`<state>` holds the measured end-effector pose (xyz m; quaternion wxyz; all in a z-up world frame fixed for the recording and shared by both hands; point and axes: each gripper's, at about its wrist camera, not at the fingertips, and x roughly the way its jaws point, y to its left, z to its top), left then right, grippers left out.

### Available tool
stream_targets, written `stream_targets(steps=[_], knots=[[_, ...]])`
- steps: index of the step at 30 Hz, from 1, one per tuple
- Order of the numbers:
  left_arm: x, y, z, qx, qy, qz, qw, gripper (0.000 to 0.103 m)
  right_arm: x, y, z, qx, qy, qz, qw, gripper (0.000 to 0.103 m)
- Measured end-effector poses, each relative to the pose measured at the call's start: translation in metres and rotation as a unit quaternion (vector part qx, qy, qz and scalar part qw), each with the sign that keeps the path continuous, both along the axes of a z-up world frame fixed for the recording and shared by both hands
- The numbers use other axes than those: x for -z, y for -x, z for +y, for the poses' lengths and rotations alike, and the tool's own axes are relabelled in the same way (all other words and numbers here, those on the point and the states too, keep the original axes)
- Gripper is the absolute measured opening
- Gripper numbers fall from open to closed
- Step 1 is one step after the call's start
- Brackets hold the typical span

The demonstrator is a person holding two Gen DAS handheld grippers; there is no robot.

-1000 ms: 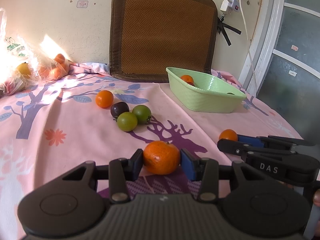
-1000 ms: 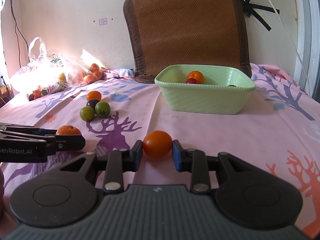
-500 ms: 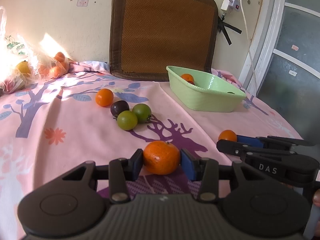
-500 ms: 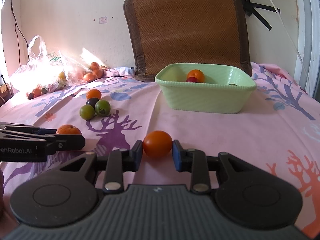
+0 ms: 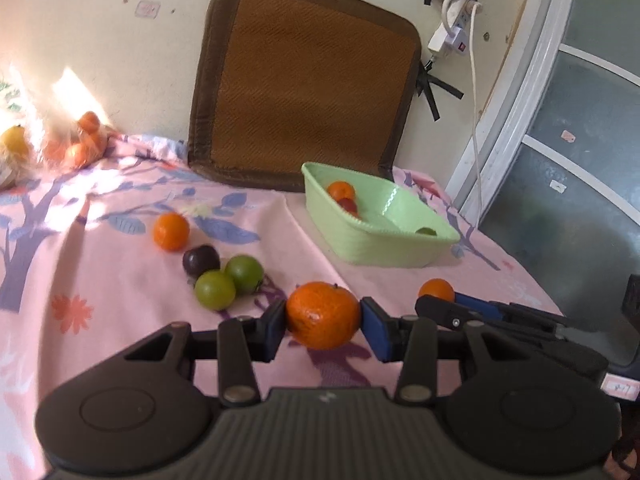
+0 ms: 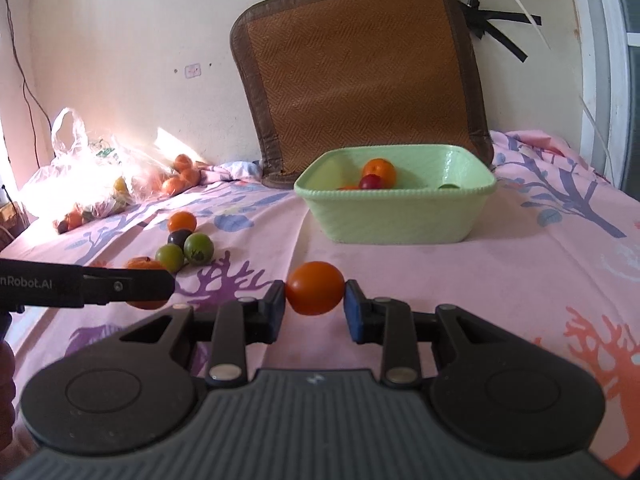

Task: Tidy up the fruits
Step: 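Carry both fruits over the green basket and open both tools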

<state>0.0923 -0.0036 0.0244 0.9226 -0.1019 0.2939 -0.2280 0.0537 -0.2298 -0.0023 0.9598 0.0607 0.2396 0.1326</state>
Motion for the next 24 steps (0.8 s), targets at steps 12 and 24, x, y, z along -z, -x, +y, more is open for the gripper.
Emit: stream_targets(steps=[12,24], knots=[[-0.026,-0.105,-0.079,0.047,-0.028,-0.003,0.9985,0.04,-0.024,-0.063,-0.029,0.046,0.037,-0.059,0.997,0.034],[-0.026,-0.138,-0.083,0.032,0.014,0.031,0.9989,0.055,-0.009,-0.084,-0.046,0.081,0.036,-0.068,0.994,0.051]])
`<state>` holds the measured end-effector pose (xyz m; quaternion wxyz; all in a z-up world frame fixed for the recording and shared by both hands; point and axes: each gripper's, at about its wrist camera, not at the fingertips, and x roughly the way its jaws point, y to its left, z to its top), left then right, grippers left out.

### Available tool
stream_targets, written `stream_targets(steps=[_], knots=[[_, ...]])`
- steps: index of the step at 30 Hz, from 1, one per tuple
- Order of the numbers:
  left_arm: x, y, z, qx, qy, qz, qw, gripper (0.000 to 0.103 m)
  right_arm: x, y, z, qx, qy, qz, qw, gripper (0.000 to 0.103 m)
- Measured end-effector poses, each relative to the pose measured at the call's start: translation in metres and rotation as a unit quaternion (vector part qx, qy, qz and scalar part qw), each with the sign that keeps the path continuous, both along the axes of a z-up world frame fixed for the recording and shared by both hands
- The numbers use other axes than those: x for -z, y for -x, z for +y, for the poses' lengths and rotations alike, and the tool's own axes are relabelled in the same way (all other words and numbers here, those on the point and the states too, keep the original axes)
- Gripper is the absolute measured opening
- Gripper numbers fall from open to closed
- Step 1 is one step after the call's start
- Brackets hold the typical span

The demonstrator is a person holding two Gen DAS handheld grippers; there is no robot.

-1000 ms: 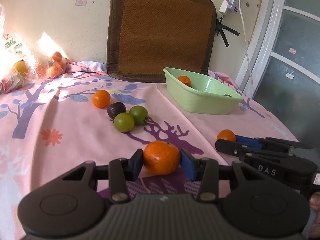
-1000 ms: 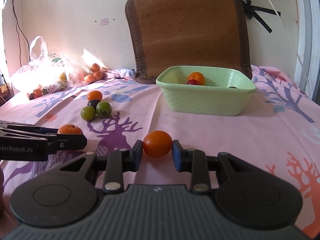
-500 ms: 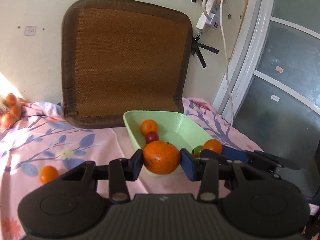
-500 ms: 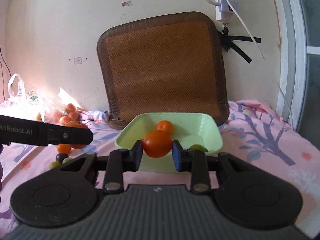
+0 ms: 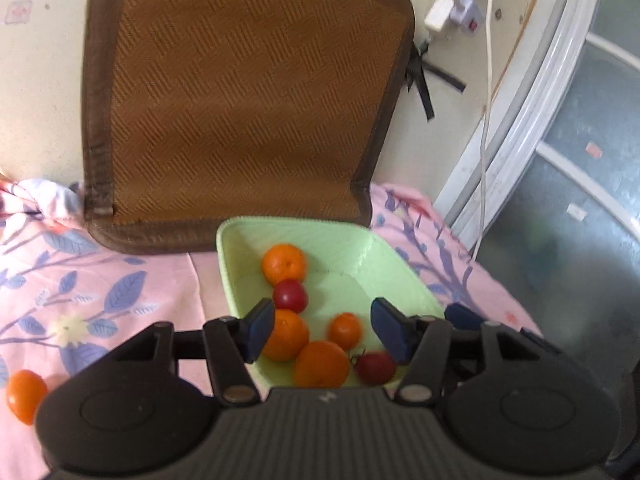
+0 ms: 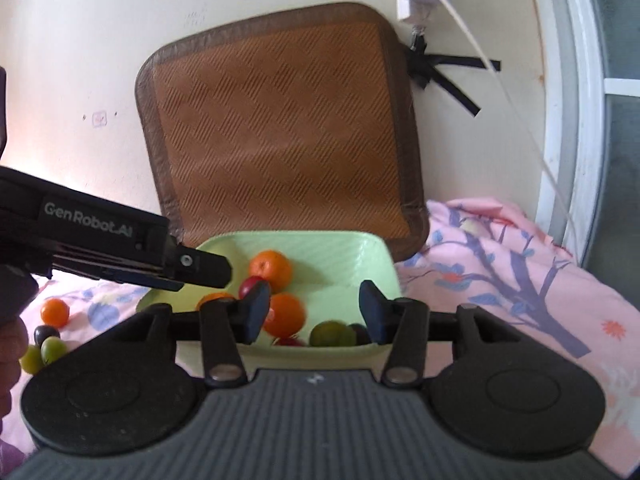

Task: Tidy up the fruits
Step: 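Carry both fruits over the green basket and open both tools, then grasp a green tomato with the left tool while the right tool grasps another green tomato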

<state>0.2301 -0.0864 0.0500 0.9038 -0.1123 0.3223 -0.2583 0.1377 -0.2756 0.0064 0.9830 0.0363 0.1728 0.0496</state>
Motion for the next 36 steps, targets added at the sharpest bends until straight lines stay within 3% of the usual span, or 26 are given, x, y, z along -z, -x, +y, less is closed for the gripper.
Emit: stream_targets(steps=[6,11,13,16,18,20,24,30,33,34,36], knots=[[-0.04,0.042,0.077,-0.047,0.038,-0.059,0.9965,0.055,-0.013,0.022,-0.016,0.027,-0.052,-0.065,0.996,0.049],[-0.035,0.071,0.13,-0.102,-0.025,-0.057,0.9928,0.055,-0.032,0.044,-0.006,-0.033,-0.081,-0.093,0.992,0.049],[-0.022,0.074,0.142,-0.114,-0.032,-0.031,0.9924,0.054,-0.034,0.047,0.014,-0.092,-0.076,-0.07,0.99,0.049],[0.003,0.084,0.156,-0.117,-0.013,0.002,0.9931,0.052,-0.029,0.043,0.054,-0.171,-0.048,-0.01,0.984,0.049],[0.015,0.094,0.157,-0.114,-0.007,0.005,0.9935,0.052,-0.023,0.035,0.075,-0.193,-0.037,0.029,0.98,0.042],[0.023,0.101,0.15,-0.102,-0.023,0.003,0.9945,0.052,-0.018,0.022,0.089,-0.204,-0.044,0.067,0.976,0.04],[0.032,0.111,0.126,-0.077,-0.1,-0.028,0.9916,0.052,-0.008,0.001,0.106,-0.219,-0.072,0.122,0.965,0.04],[0.04,0.109,0.1,-0.047,-0.147,-0.046,0.9869,0.049,0.006,-0.014,0.124,-0.226,-0.119,0.179,0.95,0.04],[0.052,0.1,0.098,-0.048,-0.156,-0.022,0.9863,0.029,0.014,-0.019,0.122,-0.219,-0.15,0.203,0.942,0.035],[0.052,0.1,0.099,-0.048,-0.15,-0.025,0.9871,0.029,0.014,-0.02,0.119,-0.224,-0.164,0.209,0.938,0.028],[0.05,0.103,0.102,-0.043,-0.133,-0.02,0.99,0.029,0.012,-0.017,0.113,-0.215,-0.17,0.212,0.938,0.028]])
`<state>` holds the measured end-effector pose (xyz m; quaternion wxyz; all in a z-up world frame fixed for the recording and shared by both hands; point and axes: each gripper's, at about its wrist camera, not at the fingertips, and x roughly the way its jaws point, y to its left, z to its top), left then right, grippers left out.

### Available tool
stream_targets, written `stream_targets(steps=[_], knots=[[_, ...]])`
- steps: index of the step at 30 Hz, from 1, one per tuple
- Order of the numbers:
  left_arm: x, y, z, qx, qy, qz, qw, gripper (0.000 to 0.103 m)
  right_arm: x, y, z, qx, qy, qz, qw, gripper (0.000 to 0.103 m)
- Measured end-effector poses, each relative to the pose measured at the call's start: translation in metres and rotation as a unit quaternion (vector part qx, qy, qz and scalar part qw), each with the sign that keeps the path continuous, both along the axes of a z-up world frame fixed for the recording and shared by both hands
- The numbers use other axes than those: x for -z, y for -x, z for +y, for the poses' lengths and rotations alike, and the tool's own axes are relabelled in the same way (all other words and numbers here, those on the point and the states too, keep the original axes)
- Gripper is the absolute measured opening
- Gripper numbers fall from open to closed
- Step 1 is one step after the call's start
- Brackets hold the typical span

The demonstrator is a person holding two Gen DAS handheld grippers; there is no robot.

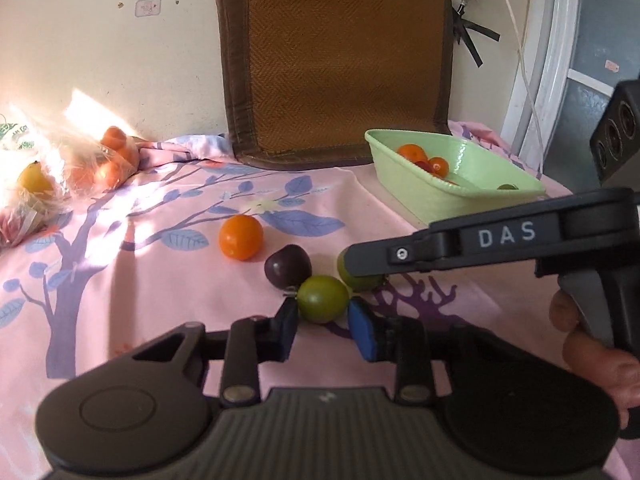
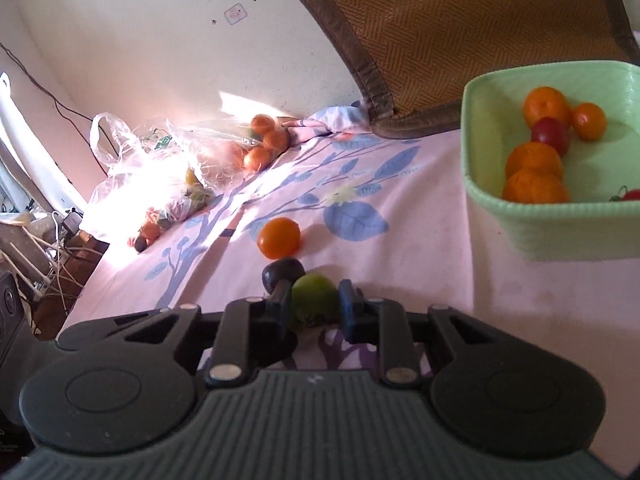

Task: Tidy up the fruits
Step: 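Grasp a green tomato with the left tool while the right tool grasps another green tomato, then hold both green tomatoes above the table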

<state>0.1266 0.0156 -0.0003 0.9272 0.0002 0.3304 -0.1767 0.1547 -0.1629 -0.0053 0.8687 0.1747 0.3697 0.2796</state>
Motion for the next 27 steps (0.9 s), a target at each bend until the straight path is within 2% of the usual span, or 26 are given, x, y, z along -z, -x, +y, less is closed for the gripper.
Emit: stream_targets(steps=[3,7,13,17,23,25,27], knots=[[-0.006,0.013,-0.004,0.009,0.006,-0.008,0.9999,0.029,-0.005,0.015,-0.013,0.011,0.004,-0.021,1.0,0.028],[-0.013,0.034,-0.019,0.045,0.024,-0.017,0.9985,0.029,-0.008,0.048,-0.035,0.041,0.033,-0.065,0.996,0.028],[-0.014,0.048,-0.06,0.105,0.022,-0.016,0.994,0.029,-0.006,0.092,-0.081,0.12,0.081,-0.1,0.984,0.028],[-0.007,0.052,-0.084,0.126,0.016,-0.012,0.9918,0.029,-0.001,0.11,-0.094,0.143,0.129,-0.119,0.974,0.028],[0.005,0.052,-0.093,0.109,0.0,-0.01,0.994,0.03,0.015,0.114,-0.094,0.143,0.157,-0.128,0.969,0.031],[0.004,0.052,-0.091,0.099,0.001,-0.014,0.995,0.032,0.019,0.113,-0.091,0.138,0.166,-0.124,0.968,0.031],[0.002,0.051,-0.09,0.09,0.001,-0.021,0.9957,0.04,0.017,0.116,-0.091,0.136,0.169,-0.133,0.967,0.031]])
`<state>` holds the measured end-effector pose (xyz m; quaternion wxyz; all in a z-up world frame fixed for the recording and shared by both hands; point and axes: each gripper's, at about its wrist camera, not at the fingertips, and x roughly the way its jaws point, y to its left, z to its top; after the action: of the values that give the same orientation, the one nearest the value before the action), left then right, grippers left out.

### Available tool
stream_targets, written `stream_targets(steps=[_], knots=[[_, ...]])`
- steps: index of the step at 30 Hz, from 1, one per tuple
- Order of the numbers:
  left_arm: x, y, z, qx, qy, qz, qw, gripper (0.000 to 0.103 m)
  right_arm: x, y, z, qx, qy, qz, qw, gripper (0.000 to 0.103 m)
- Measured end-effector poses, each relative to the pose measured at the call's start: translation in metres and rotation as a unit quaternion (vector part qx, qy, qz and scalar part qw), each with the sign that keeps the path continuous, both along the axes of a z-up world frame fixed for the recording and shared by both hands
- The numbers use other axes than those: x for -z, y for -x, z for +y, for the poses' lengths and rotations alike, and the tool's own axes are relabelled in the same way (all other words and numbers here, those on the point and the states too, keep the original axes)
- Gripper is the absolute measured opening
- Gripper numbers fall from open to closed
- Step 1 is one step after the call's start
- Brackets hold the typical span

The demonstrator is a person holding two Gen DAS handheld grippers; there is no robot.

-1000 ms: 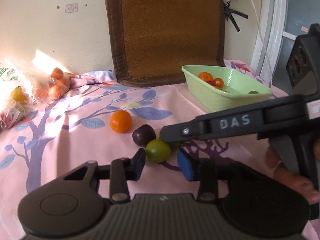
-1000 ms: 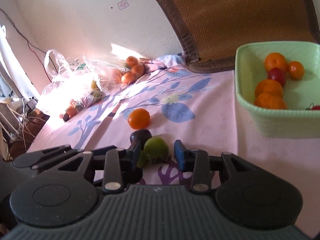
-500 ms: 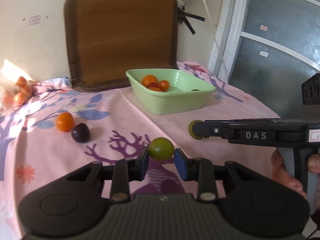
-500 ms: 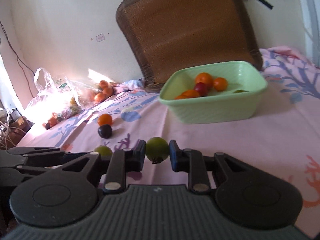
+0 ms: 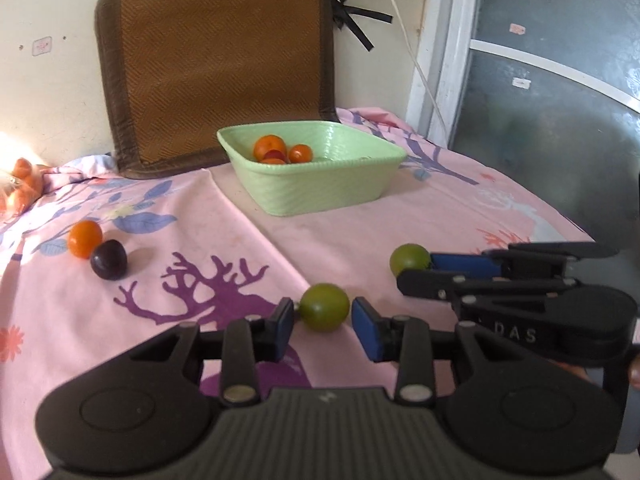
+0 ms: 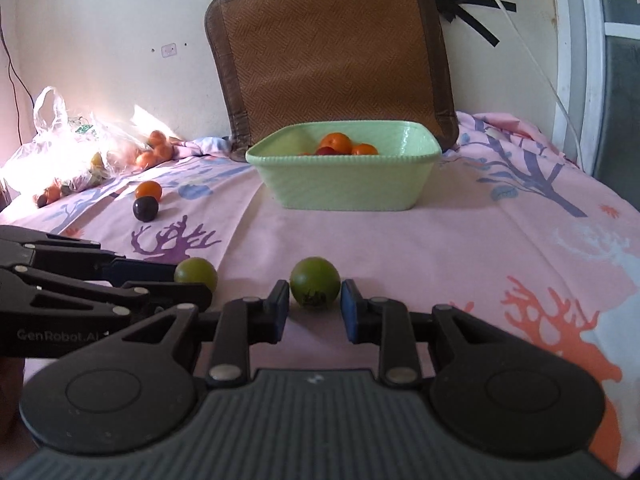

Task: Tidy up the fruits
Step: 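Hold both green tomatoes above the table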

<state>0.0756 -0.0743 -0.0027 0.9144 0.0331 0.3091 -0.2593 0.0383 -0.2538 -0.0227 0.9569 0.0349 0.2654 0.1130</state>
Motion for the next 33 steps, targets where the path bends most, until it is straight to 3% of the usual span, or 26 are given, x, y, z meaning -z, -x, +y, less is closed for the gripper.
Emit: stream_targets(steps=[14,19,21,33], knots=[[0.002,-0.002,-0.004,0.003,-0.006,0.002,1.0,0.042,0.0,-0.004,0.002,-0.005,0.004,0.006,1.0,0.036],[0.003,-0.002,-0.005,0.004,-0.008,0.004,0.9999,0.03,0.0,-0.009,0.004,0.001,0.005,0.01,1.0,0.035],[0.003,-0.002,-0.005,0.004,-0.006,0.004,1.0,0.029,0.001,-0.007,0.006,0.004,0.013,0.008,1.0,0.03],[0.0,0.005,-0.001,0.002,0.011,-0.018,0.9998,0.029,0.0,-0.004,0.004,0.016,0.016,0.001,1.0,0.03]])
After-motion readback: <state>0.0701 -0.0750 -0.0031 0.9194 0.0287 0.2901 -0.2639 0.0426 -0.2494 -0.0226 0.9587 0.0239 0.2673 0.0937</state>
